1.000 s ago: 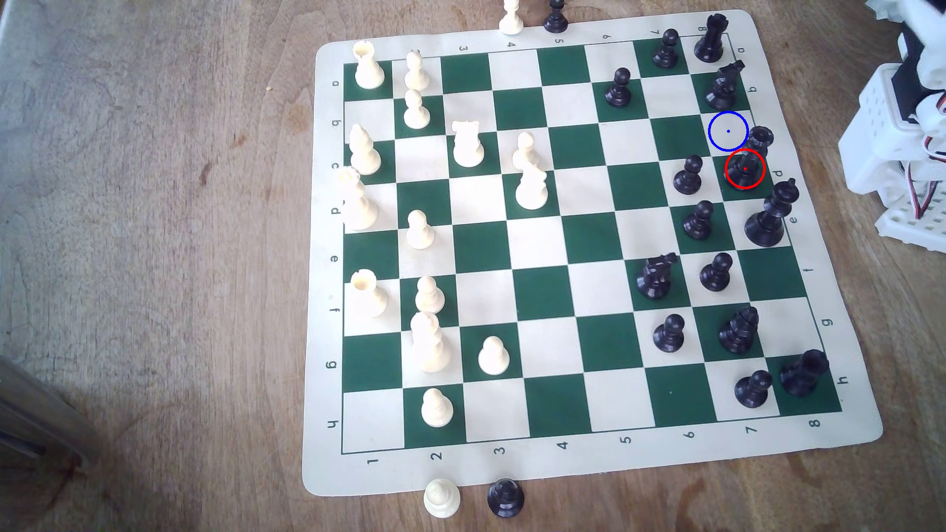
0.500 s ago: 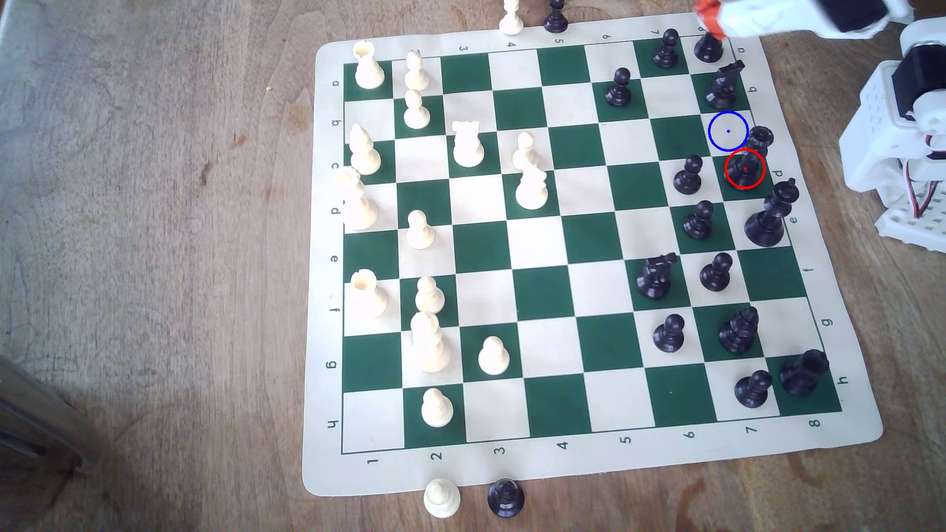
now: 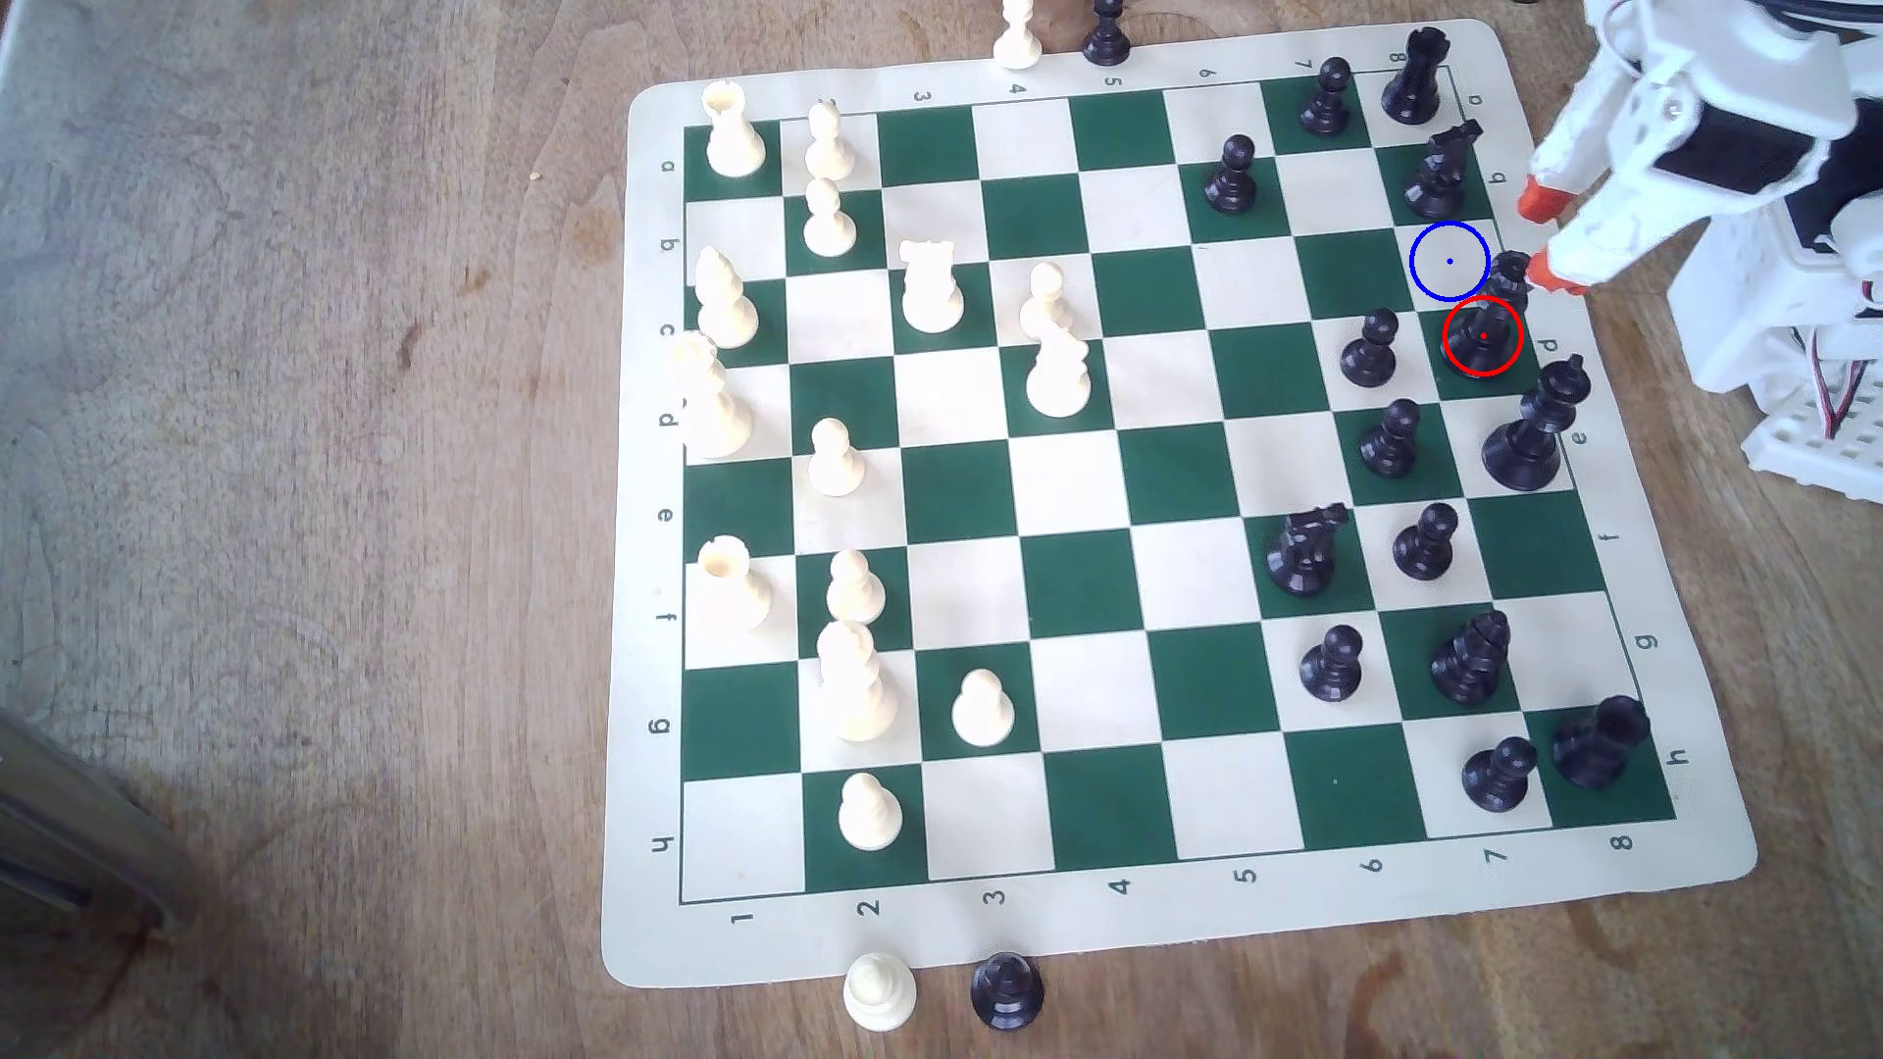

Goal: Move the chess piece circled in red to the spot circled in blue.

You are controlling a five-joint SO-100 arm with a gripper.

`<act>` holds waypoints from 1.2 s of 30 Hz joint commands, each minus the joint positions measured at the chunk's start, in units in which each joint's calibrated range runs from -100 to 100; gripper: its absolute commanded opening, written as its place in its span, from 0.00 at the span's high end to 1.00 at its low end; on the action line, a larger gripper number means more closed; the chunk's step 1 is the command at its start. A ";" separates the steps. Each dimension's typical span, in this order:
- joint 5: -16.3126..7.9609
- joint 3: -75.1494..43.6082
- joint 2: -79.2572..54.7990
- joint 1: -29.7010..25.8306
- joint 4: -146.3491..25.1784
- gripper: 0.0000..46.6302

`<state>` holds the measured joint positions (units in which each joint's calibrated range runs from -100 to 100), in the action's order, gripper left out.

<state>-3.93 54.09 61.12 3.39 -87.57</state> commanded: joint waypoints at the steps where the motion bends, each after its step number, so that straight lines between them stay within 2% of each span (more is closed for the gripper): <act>1: 0.24 0.40 -5.69 2.20 4.20 0.78; 8: 1.51 3.57 -8.92 5.25 7.06 0.78; 22: 2.05 6.29 -9.34 7.13 9.36 0.72; 36: 3.03 7.29 -9.34 7.60 7.64 0.75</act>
<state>-1.34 61.77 51.91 11.14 -79.36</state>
